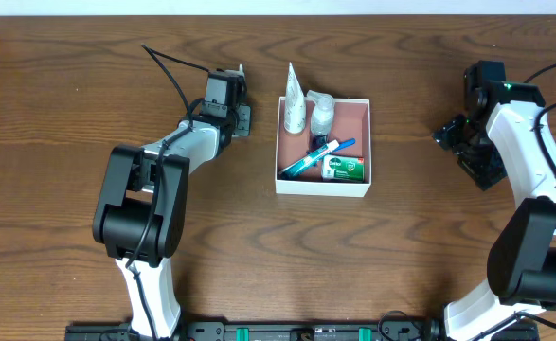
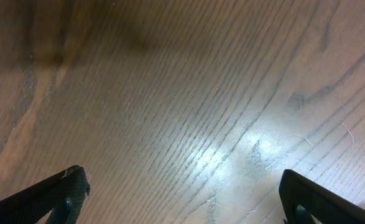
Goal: Pack container
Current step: 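Lift the toothbrush and carry it right over the box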
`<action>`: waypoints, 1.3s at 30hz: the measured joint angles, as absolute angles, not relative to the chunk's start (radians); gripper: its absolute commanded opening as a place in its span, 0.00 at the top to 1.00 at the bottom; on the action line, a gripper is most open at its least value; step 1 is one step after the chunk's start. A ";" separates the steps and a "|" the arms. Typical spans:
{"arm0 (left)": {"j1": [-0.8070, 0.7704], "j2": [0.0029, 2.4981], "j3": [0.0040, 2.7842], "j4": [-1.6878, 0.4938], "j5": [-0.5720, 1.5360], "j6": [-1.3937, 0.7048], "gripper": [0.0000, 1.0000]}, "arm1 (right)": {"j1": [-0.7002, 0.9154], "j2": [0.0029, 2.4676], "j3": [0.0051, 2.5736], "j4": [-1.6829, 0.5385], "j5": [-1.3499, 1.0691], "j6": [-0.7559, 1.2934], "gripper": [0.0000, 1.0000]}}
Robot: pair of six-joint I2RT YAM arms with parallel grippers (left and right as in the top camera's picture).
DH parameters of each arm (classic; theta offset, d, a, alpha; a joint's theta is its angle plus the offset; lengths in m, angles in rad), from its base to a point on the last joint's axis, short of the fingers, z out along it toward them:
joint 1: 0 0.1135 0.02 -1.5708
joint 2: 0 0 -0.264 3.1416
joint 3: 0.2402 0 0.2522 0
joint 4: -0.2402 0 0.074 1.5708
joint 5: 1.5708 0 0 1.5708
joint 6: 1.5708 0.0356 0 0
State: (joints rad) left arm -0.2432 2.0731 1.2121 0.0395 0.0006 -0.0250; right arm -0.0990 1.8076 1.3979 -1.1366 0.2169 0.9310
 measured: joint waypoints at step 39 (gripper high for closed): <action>-0.462 1.224 1.212 -0.273 0.175 -0.025 0.92 | -0.099 1.808 1.398 -1.137 0.217 0.931 0.01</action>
